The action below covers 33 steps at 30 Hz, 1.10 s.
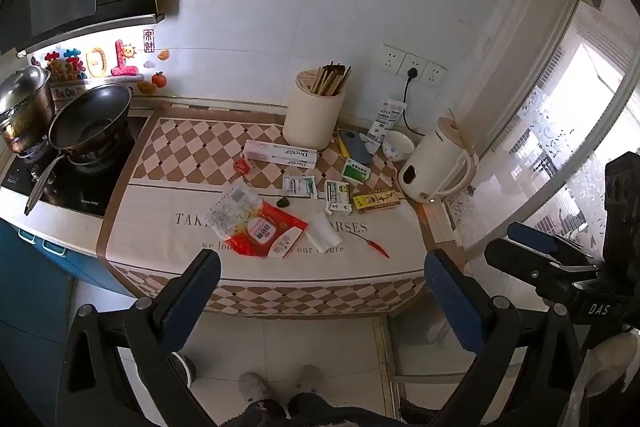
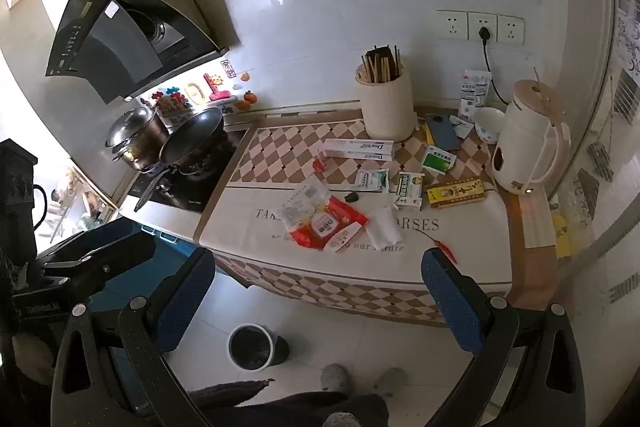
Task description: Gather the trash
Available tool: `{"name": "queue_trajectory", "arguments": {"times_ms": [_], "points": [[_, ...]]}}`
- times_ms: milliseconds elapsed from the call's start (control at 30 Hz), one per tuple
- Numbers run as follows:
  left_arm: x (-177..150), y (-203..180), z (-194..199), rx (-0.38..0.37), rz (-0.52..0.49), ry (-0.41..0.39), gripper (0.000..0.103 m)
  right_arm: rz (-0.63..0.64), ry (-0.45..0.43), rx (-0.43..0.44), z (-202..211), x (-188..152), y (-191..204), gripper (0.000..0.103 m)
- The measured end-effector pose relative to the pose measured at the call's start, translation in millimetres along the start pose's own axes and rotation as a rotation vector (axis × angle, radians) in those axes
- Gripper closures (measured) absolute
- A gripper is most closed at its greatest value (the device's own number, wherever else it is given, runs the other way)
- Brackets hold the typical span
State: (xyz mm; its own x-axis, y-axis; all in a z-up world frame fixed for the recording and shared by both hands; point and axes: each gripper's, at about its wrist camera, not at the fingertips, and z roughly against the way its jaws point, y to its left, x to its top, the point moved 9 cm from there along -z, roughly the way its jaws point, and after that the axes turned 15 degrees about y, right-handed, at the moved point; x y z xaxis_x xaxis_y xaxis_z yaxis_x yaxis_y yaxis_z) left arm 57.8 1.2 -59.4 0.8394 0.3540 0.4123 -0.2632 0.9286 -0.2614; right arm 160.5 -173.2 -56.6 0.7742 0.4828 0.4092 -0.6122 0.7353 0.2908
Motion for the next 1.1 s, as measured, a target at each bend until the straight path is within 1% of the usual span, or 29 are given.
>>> {"name": "queue_trajectory", "arguments": {"times_ms": [167,1100], "points": [[-0.8,-2.9,0.6,-0.006,-0.005,0.006,0.0,0.011,0.002,-0.004,0.5,-1.3,8.0,0.0],[-2.2,-5.5,1.2,-0.006,-0.011,0.004,0.0,0.014,0.0,0.001,3.5,0.4,16.4,0.0]]}}
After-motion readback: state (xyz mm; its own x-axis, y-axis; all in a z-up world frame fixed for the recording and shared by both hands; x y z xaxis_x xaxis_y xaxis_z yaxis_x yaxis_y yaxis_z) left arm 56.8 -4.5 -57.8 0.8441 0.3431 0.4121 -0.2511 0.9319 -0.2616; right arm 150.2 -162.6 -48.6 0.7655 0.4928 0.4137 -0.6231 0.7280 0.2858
